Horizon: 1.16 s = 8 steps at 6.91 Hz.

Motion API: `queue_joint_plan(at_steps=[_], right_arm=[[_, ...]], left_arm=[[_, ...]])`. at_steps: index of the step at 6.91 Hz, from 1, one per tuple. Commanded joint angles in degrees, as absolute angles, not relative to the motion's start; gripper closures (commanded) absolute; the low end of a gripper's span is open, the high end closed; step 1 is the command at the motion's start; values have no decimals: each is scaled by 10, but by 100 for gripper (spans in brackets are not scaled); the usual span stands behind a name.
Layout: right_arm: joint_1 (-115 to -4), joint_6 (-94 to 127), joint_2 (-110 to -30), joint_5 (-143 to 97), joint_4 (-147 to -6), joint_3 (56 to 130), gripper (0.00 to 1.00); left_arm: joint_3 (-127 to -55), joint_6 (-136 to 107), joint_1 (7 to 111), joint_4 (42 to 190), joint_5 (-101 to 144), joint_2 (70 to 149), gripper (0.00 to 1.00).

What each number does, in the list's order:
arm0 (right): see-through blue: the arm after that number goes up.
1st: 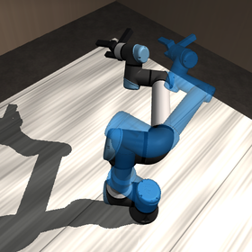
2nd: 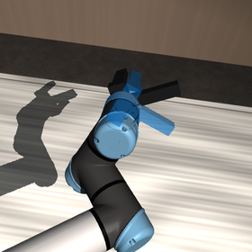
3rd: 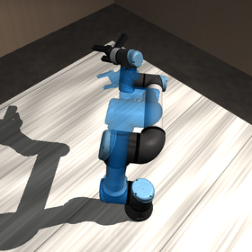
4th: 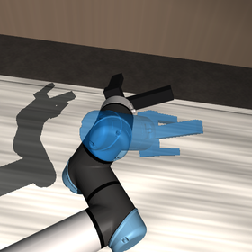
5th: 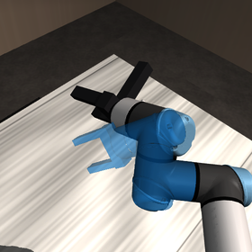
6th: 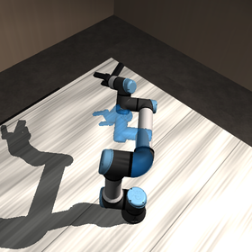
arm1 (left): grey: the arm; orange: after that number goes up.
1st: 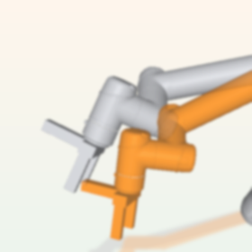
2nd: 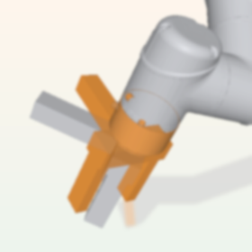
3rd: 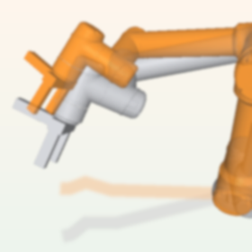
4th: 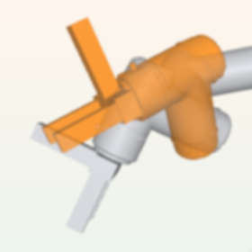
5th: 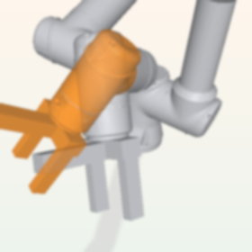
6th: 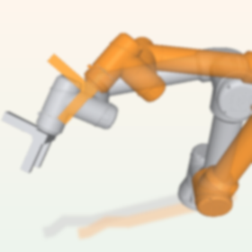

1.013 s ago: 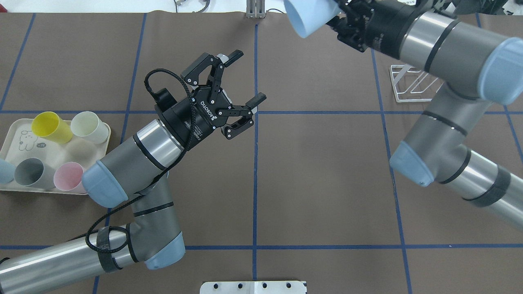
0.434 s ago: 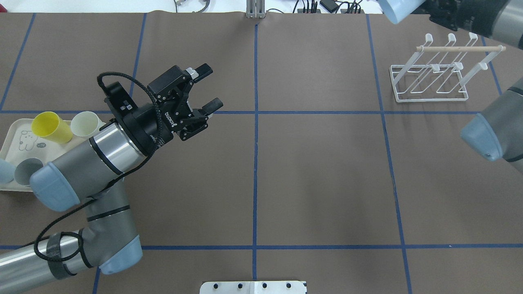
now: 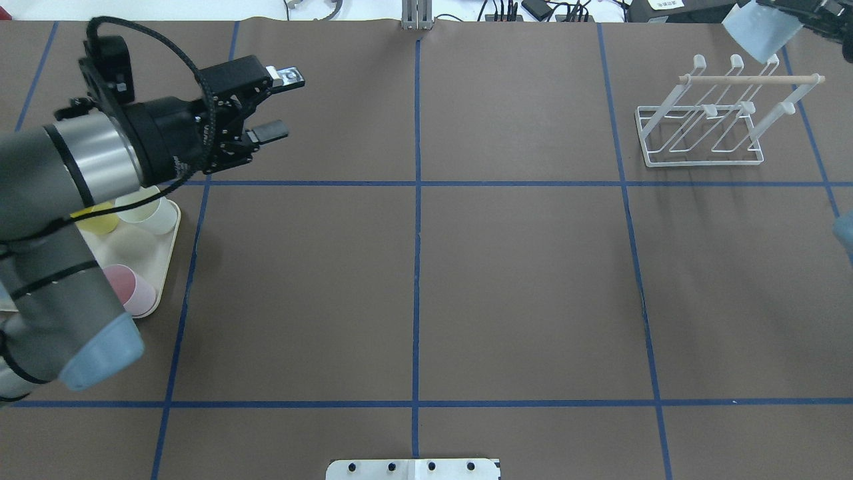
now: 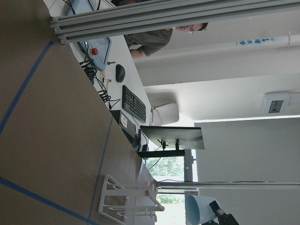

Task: Transfer IKEA cup to right arm and place on rack

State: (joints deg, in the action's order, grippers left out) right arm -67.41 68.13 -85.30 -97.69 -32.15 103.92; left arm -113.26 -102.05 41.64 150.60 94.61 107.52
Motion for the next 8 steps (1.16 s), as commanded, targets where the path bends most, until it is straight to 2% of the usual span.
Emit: queue_joint_plan(at_steps=[1, 3, 6, 8], right_arm=[[-701, 509, -865, -949, -367, 1023, 100], [-708, 457, -876, -936, -365, 992, 100], [-701, 399, -890, -889, -333, 945, 100], [-652, 405, -887, -856, -217, 884, 100]], left_arm=[[-1193, -850, 508, 1363, 1087, 1009, 0], [-1197, -681, 553, 1354, 1140, 887, 0], [-1192, -564, 587, 1353, 1144, 841, 0], [-1190, -563, 588, 1353, 1144, 841, 0]])
